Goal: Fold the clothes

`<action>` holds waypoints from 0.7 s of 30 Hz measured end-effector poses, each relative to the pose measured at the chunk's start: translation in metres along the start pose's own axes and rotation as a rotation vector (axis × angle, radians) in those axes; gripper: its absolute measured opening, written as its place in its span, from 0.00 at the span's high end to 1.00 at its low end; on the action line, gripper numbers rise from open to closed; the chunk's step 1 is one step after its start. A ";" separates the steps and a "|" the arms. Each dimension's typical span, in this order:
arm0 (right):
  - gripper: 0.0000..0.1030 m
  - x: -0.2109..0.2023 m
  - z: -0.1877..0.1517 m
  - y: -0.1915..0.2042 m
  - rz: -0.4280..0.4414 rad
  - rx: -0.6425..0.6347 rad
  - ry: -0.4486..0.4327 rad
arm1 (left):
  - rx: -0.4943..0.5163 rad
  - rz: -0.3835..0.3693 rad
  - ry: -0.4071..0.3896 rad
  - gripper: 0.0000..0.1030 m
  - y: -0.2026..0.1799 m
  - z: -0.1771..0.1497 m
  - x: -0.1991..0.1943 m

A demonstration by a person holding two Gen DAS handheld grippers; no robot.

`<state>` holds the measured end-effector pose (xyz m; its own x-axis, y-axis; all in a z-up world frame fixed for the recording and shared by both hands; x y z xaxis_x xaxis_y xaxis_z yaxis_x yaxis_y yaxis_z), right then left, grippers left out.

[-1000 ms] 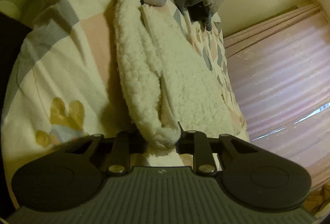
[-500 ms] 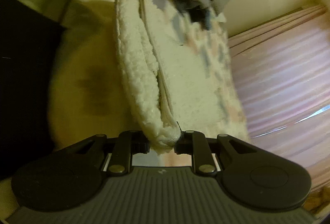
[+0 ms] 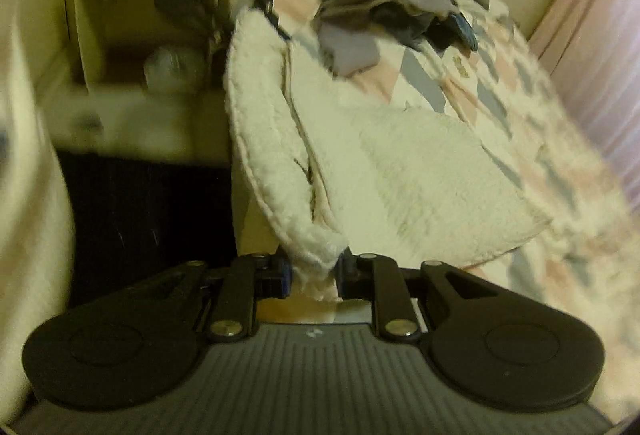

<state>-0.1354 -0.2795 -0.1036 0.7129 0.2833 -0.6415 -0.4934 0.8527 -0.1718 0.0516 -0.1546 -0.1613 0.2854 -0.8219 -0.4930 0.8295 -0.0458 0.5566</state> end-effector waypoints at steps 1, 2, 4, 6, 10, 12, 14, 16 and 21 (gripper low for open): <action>0.83 -0.004 0.008 -0.021 0.034 0.065 -0.029 | -0.020 -0.005 -0.005 0.89 0.013 0.004 0.004; 0.84 -0.005 0.014 -0.044 0.057 0.128 -0.055 | -0.040 -0.010 -0.010 0.89 0.025 0.009 0.008; 0.84 -0.001 0.020 -0.093 0.062 0.241 -0.097 | -0.079 -0.019 -0.021 0.89 0.050 0.018 0.016; 0.84 0.010 0.020 -0.147 0.048 0.352 -0.127 | -0.119 -0.029 -0.031 0.89 0.075 0.027 0.024; 0.84 0.056 0.000 -0.240 0.004 0.568 -0.144 | -0.286 -0.041 0.013 0.87 0.128 0.010 0.091; 0.83 0.091 -0.023 -0.276 -0.009 0.711 -0.124 | -0.429 -0.072 0.067 0.84 0.143 -0.009 0.129; 0.83 0.127 -0.050 -0.293 -0.013 0.825 -0.095 | -0.608 -0.102 0.119 0.83 0.152 -0.033 0.163; 0.80 0.155 -0.076 -0.302 -0.022 0.958 -0.080 | -0.783 -0.132 0.146 0.83 0.155 -0.056 0.185; 0.59 0.149 -0.104 -0.296 -0.015 1.249 -0.260 | -1.026 -0.155 0.125 0.64 0.149 -0.087 0.186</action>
Point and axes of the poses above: each gripper's, at about its wrist camera, not at the fingertips, and x roughly the way its jaws point, y to its left, z to its top, the point moved 9 cm from there along x, roughly the way its jaws point, and after that the axes turned 8 degrees about -y, right-handed, at the moved point
